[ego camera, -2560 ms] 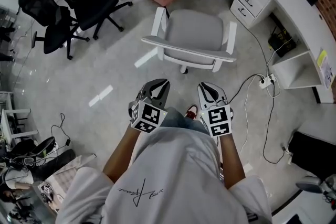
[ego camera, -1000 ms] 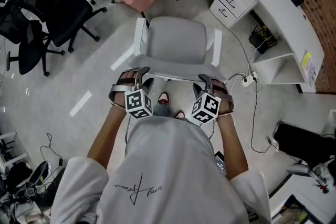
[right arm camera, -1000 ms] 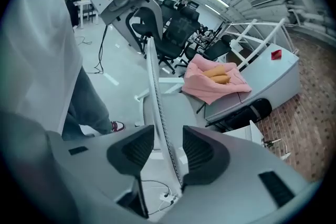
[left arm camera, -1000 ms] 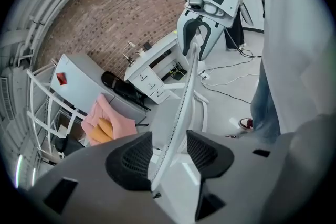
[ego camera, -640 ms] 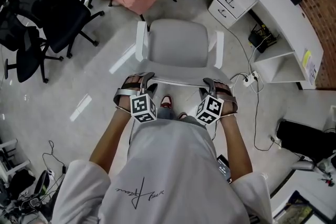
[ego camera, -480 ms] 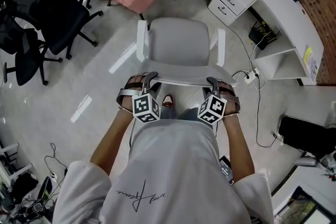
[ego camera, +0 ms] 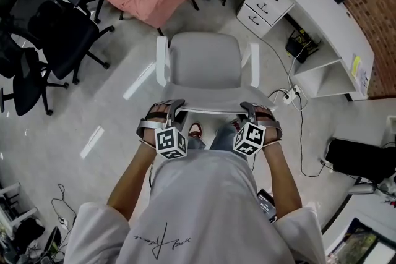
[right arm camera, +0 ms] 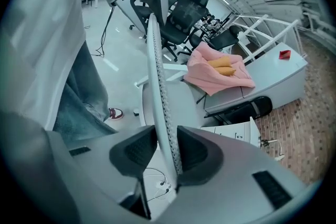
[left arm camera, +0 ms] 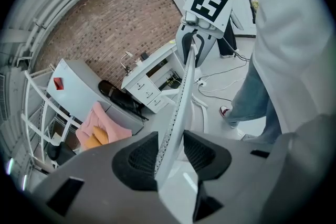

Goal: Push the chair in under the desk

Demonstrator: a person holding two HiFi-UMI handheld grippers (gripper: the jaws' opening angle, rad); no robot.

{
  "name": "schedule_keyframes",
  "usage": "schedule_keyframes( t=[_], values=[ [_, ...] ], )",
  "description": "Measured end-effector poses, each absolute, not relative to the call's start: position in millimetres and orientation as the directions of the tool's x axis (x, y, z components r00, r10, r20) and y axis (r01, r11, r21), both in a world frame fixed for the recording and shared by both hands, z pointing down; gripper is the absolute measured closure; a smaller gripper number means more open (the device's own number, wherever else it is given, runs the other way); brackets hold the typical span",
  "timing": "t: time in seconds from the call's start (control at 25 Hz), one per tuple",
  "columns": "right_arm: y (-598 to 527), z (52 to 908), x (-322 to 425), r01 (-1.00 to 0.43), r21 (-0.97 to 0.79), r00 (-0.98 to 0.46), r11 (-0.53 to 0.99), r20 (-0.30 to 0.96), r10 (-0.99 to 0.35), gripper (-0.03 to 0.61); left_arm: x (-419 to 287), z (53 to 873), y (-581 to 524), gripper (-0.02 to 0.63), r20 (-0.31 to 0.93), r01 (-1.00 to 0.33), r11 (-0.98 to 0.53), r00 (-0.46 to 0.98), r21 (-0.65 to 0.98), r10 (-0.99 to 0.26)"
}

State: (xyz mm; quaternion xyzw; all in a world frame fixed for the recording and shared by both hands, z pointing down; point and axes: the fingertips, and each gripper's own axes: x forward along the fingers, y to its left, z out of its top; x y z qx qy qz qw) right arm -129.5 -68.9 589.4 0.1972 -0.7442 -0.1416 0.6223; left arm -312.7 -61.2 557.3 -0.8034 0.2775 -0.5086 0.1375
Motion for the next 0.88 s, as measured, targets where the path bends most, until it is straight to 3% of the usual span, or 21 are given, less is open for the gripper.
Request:
schedule_keyframes(
  t=[0.88],
  values=[
    [-63.4, 586.5, -126.8, -0.124, 0.441, -0.148, 0.889, 0.878, -0.456, 0.449, -310.3, 555.2, -63.9, 0.459, 0.754, -0.324, -0.810, 0.310, -0.488, -0.578]
  ],
)
